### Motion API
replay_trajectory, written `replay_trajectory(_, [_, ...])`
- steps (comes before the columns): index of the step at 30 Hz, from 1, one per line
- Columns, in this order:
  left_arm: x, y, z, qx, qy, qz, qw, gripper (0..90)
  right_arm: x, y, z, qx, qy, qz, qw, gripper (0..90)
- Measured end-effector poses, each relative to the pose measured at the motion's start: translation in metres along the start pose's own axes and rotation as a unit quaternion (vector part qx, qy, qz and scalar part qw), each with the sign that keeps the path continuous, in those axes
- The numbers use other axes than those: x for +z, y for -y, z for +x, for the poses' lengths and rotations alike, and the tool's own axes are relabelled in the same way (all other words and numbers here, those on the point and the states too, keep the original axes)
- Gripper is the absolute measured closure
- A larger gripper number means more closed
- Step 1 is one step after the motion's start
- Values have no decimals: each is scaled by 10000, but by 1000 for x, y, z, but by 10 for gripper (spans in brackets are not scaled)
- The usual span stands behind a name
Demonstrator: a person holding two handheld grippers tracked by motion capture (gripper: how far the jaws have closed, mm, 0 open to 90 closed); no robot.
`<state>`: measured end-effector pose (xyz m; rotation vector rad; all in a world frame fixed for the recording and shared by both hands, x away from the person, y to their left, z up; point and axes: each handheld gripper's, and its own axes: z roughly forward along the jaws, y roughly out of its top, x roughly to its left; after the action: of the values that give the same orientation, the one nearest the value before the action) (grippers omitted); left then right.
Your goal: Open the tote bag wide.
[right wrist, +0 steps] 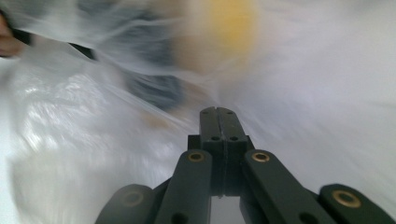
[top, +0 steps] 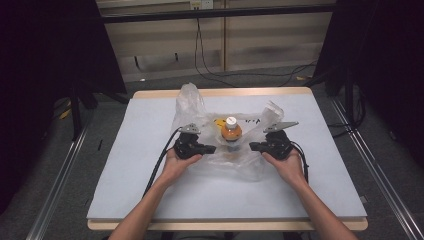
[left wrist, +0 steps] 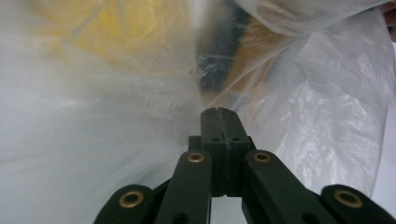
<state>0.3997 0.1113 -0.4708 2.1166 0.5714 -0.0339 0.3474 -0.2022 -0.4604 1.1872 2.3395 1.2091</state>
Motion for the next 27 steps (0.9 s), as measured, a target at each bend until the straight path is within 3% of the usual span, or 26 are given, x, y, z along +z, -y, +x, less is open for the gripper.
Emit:
replay_trajectory(1, [-1, 5, 6, -105, -33, 3, 9999, 900, 1, 4, -4, 49, 53, 55, 10000, 900])
replay_trajectory(4, [-2, 11, 12, -182, -128, 95, 9997, 900, 3, 11, -12, 94, 86, 14, 9999, 900])
replay_trajectory(7, [-2, 19, 21, -294, -248, 252, 9989, 900, 4, 20, -19, 145, 116, 144, 9997, 900])
replay_trajectory(8, [-4, 23, 25, -425, -188, 238, 9986, 900, 6, 23, -21, 96, 139, 222, 9996, 900])
replay_trajectory(10, [-7, 24, 26, -371, -239, 304, 9986, 900, 7, 26, -20, 149, 130, 363, 9991, 900])
replay_trajectory(16, [-17, 29, 25, -281, -232, 397, 9985, 900, 0, 30, -21, 90, 89, 434, 9990, 900])
replay_trajectory(17, [-23, 33, 25, -201, -243, 401, 9987, 900, -7, 34, -23, 201, 104, 468, 9986, 900])
replay_trajectory(19, [-25, 35, 24, -175, -277, 363, 9988, 900, -9, 37, -25, 204, 85, 406, 9989, 900])
replay_trajectory(20, [-26, 37, 24, -164, -251, 367, 9989, 900, -13, 41, -27, 368, 38, 354, 9987, 900])
replay_trajectory(23, [-30, 40, 23, -211, -270, 337, 9988, 900, -14, 42, -27, 273, 95, 332, 9990, 900])
replay_trajectory(27, [-30, 40, 19, -220, -126, 263, 9993, 900, -16, 42, -23, 198, 112, 228, 9995, 900])
